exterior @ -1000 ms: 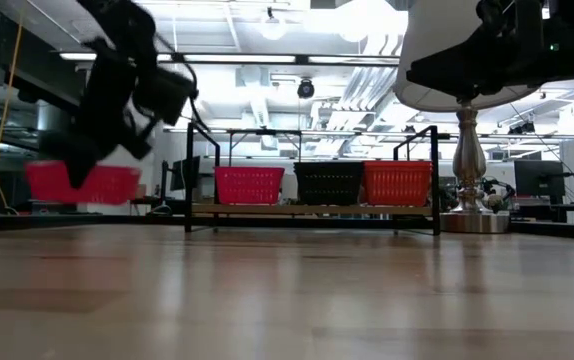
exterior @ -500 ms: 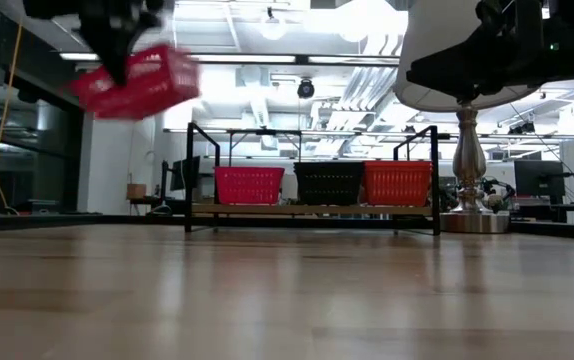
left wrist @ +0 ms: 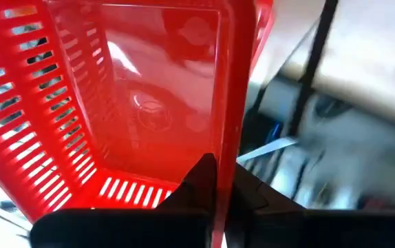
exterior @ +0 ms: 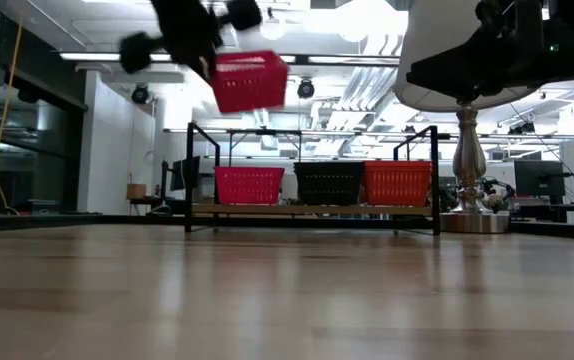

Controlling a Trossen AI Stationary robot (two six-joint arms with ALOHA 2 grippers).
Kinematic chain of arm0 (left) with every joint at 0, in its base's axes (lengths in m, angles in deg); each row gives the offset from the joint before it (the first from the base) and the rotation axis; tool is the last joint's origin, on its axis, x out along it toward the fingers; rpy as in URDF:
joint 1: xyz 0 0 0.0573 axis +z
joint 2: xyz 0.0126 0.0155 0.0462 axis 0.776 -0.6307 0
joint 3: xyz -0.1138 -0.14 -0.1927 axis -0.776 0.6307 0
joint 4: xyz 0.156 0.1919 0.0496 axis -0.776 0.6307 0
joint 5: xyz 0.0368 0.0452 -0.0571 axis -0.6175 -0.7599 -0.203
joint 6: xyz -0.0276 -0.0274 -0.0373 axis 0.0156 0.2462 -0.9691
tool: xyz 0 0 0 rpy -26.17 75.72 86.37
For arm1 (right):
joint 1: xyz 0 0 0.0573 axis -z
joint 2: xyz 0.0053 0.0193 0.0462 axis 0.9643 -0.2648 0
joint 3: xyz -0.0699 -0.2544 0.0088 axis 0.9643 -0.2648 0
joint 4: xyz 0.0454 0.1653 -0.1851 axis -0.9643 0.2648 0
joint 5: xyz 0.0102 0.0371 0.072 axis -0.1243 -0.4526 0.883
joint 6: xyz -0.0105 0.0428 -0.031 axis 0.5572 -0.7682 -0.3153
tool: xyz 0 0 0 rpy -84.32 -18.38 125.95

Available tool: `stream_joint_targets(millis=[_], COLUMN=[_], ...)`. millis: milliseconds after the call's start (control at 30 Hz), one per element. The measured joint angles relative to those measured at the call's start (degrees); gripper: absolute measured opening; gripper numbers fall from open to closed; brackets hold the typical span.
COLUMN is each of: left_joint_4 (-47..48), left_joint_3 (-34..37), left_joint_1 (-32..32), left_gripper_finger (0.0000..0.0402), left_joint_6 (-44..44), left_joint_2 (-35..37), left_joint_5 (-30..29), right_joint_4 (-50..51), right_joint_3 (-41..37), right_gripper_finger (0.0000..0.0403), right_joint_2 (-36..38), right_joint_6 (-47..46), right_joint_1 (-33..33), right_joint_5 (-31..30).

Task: Stack baskets on shelf by color
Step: Stack the top red basket on top of the red basket on the shelf

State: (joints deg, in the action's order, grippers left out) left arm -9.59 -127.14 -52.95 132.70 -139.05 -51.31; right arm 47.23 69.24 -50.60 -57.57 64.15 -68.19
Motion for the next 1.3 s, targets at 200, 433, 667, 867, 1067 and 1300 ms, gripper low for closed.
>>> stream_joint_targets(millis=[200, 433, 667, 867, 1067, 1300], left_joint_4=[-9.72, -10.98, -24.39, -22.68, -19.4, -16.68], left_joint_3=[0.0, 0.36, 0.33, 0.28, 0.28, 0.33], left_joint_1=[9.66, 17.06, 17.48, 17.61, 17.3, 17.01], left_gripper_finger=[0.0, 0.0, 0.0, 0.0, 0.0, 0.0], left_joint_6=[22.71, 27.51, 30.16, 32.24, 31.45, 27.2], left_joint_2=[-5.85, -10.09, -10.17, -9.96, -9.96, -9.96], left_joint_5=[-3.27, -4.61, 3.62, 3.86, 2.05, 4.4], right_joint_4=[0.22, 0.37, 0.72, 0.94, 1.89, 1.85], right_joint_3=[0.0, 0.0, 0.0, 0.0, 0.0, 0.0], right_gripper_finger=[0.0135, 0.0135, 0.0135, 0.0135, 0.0135, 0.0135], right_joint_2=[0.0, 0.0, 0.0, 0.0, 0.0, 0.0], right_joint_6=[0.8, 1.08, 1.24, 0.98, -0.44, -0.37], right_joint_1=[0.0, 0.0, 0.0, 0.0, 0.0, 0.0], right_joint_5=[0.0, -0.02, -1.31, -1.68, -1.68, -1.68])
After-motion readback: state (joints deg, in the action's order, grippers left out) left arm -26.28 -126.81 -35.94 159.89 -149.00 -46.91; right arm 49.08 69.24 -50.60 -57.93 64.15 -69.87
